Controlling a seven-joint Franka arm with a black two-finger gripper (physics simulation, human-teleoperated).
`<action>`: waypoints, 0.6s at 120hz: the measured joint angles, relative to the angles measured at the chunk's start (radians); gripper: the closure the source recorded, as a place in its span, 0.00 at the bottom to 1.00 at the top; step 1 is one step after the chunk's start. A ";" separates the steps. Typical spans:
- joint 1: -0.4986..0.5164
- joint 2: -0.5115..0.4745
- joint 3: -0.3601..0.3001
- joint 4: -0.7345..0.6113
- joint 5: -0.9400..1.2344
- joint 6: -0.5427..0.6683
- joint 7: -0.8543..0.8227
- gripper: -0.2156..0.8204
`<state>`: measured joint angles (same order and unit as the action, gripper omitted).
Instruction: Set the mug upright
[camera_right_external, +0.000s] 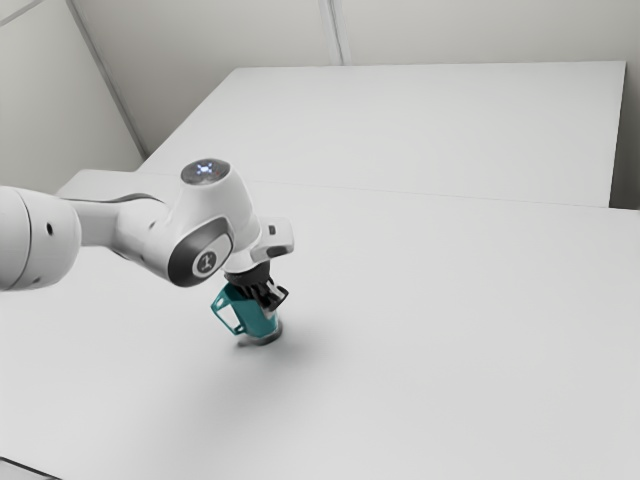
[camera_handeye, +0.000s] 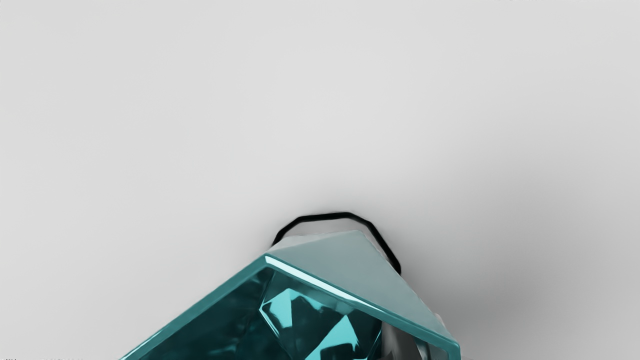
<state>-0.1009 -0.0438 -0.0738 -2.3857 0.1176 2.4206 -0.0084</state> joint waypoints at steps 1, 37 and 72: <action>0.000 0.000 0.000 0.000 0.000 0.001 -0.002 0.96; -0.001 0.005 0.000 -0.010 -0.008 0.023 -0.046 0.83; 0.001 -0.021 -0.014 -0.008 -0.034 0.027 -0.071 0.46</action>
<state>-0.0998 -0.0652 -0.0875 -2.3934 0.0835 2.4471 -0.0799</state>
